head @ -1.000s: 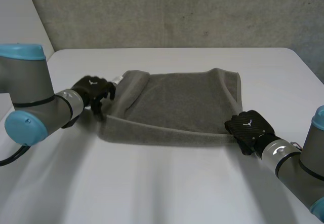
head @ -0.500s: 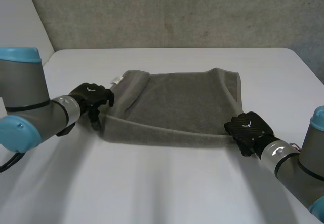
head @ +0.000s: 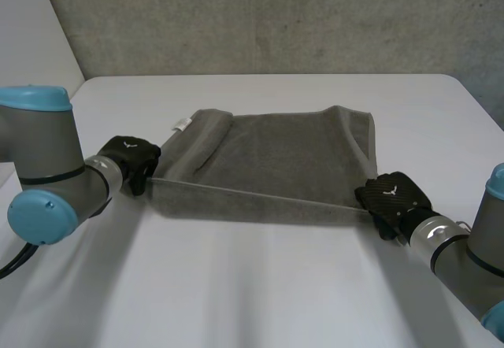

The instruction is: Fold the towel.

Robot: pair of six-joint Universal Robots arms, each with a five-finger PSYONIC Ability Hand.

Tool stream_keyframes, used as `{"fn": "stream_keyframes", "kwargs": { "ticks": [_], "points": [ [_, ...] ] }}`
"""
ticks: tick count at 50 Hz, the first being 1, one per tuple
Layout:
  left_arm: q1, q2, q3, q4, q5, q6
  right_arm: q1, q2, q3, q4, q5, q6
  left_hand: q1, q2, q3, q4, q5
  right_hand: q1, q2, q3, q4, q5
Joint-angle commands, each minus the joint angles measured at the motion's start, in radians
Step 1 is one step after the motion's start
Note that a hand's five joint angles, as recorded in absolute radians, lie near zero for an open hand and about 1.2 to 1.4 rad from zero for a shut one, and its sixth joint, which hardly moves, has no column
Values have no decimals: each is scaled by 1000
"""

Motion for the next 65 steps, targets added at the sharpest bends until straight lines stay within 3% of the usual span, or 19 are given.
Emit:
{"fn": "stream_keyframes", "kwargs": {
  "ticks": [1,22,23,24,25,26,28,31,36,39,43,47,48,53,59,61,65],
  "points": [
    [2,23,-78,123,-5,-9,-31,3,-13,0,19,5,-38,-114,-140,-118,-247,-209,-205,-208,-205,-203],
    [24,49,-110,146,-4,-61,-113,42,-65,57,25,68,-38,-114,-140,-118,-247,-283,-278,-281,-278,-277],
    [27,52,-112,146,-4,-63,-117,42,-68,63,24,81,-38,-114,-140,-118,-247,-245,-241,-244,-240,-239],
    [27,56,-112,144,-4,-63,-118,42,-71,68,20,95,-38,-114,-140,-118,-247,-35,-31,-34,-31,-29],
    [27,56,-112,144,-4,-63,-118,42,-71,68,20,95,-38,-114,-140,-118,-247,-33,-29,-32,-28,-27],
    [25,60,-113,144,-5,-63,-121,42,-71,69,11,111,-38,-114,-140,-118,-247,187,191,188,191,193],
    [25,66,-118,143,-5,-63,-127,39,-71,68,5,125,-38,-114,-140,-118,-247,189,193,190,194,195],
    [24,92,-136,144,-4,-63,-143,11,-83,69,8,149,-38,-114,-140,-118,-247,189,193,190,194,195],
    [22,204,-147,141,-7,-69,-147,-245,-169,109,5,206,-38,-114,-140,-118,-247,189,193,190,194,195],
    [22,324,-145,137,-7,-109,-146,-299,-218,146,-1,210,-38,-114,-140,-118,-247,189,193,190,194,195],
    [24,511,-126,134,-4,-182,-144,-374,-455,407,-36,201,-38,-114,-140,-118,-247,189,193,190,194,195],
    [25,624,-86,132,-2,-193,-147,-328,-719,687,-76,140,-38,-114,-140,-118,-247,189,193,190,194,195],
    [25,625,-86,132,-2,-193,-147,-328,-720,687,-76,140,-38,-114,-140,-118,-247,189,193,190,194,195],
    [28,590,-29,70,-1,-150,-123,-198,-908,919,-41,-106,-38,-114,-140,-118,-247,189,193,190,194,195],
    [25,402,17,-4,-1,-6,-61,-70,-924,953,57,-250,-38,-114,-140,-118,-247,189,193,190,194,195],
    [7,271,69,-27,-8,104,-12,33,-933,924,131,-293,-38,-114,-140,-118,-247,189,193,190,194,195],
    [-7,143,154,-32,-18,166,15,138,-951,844,172,-325,-38,-114,-140,-118,-247,189,193,190,194,195]
  ]
}}
